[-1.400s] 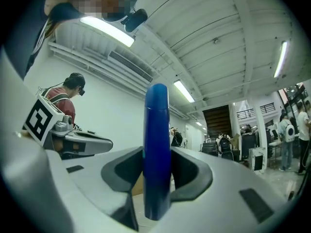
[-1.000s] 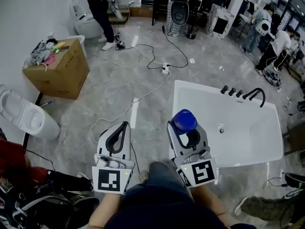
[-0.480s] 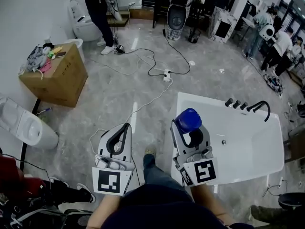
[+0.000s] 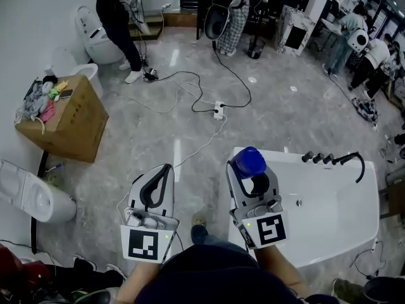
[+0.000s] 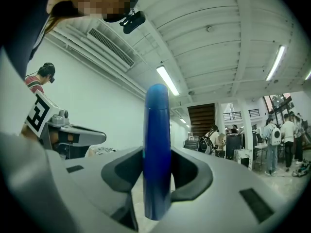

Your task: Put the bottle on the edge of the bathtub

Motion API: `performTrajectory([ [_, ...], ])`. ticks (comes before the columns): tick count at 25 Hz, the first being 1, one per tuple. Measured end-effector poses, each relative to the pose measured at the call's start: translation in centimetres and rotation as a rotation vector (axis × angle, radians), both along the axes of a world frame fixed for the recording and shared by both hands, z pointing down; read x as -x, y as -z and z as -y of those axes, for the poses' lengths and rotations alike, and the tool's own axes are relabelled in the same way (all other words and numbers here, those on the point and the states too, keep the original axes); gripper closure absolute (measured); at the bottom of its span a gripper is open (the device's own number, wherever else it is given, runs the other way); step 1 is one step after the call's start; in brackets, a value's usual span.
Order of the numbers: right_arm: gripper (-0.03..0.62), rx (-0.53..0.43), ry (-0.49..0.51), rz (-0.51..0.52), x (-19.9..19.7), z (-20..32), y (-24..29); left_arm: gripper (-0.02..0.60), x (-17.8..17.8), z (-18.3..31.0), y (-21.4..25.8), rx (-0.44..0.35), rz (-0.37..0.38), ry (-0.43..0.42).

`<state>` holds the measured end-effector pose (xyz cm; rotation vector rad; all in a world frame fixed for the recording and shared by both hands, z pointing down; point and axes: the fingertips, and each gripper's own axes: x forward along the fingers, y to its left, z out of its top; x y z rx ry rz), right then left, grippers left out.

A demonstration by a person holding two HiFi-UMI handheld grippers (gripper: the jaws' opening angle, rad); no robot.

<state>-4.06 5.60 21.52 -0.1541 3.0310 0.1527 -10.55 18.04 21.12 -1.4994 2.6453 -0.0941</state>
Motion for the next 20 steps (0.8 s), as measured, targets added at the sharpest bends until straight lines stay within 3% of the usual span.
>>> performTrajectory([
  [7, 0.424, -0.001, -0.075, -0.016, 4.4, 6.6, -2.0, 0.558, 5.8, 6.7, -2.6, 0.016, -0.018, -0.075],
  [14, 0.424, 0.015, -0.191, -0.061, 5.6, 10.2, -4.2, 0.558, 9.6, 11.1, -4.7, 0.053, -0.019, -0.186],
  [20, 0.424, 0.040, -0.344, -0.101, 9.3, 14.4, -5.7, 0.558, 14.9, 18.1, -5.6, 0.058, -0.040, -0.371],
])
